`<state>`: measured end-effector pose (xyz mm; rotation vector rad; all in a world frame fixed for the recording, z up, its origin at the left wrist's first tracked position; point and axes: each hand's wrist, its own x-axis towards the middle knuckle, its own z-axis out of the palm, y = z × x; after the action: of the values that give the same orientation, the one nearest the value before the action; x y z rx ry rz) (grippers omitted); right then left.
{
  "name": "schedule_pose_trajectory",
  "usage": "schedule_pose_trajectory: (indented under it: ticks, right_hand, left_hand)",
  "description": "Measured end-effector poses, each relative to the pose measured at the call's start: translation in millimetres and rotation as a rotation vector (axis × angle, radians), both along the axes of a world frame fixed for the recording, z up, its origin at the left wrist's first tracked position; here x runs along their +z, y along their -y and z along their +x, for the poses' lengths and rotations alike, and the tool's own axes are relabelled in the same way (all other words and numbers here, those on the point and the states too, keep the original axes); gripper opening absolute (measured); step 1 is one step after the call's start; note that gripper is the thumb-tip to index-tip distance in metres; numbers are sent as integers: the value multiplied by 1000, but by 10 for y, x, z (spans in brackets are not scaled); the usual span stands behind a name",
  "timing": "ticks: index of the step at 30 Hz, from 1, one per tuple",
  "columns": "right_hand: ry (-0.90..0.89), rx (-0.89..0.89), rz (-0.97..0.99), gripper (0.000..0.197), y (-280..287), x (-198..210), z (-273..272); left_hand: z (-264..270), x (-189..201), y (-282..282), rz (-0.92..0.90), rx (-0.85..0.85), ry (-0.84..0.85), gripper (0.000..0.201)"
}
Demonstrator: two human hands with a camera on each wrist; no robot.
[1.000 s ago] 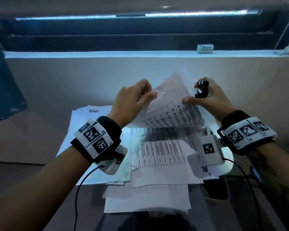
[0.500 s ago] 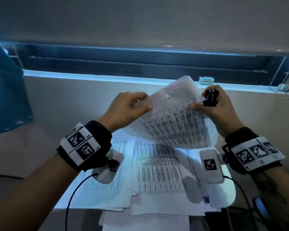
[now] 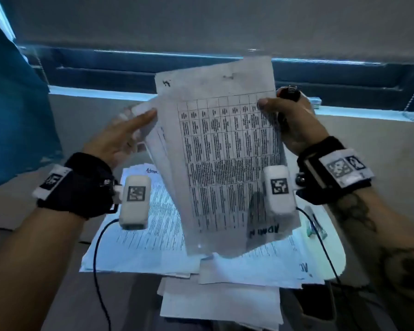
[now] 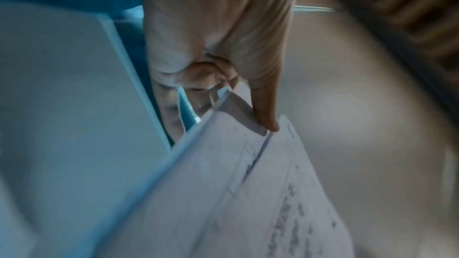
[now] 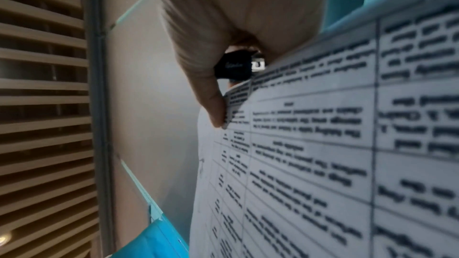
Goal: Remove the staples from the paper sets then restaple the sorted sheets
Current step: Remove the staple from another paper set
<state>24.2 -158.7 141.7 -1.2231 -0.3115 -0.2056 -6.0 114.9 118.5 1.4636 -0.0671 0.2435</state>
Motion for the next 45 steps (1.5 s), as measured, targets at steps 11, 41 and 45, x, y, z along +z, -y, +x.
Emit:
schedule_pose_trajectory:
  ticks: [11,41,45]
  right_hand:
    - [-67,-181,-353,38,-419,-699,265]
    - [-637,-52,-500,20,928,-1957,-339]
    - [-675,20,-479,14,1057,-1975,-383]
  left_hand:
    - [72,-740,36,23,16,-109,31]
    - [778,-1398,931,1501,23,-174,50]
    - [929,-1630,1251,1382,-198,-357,50]
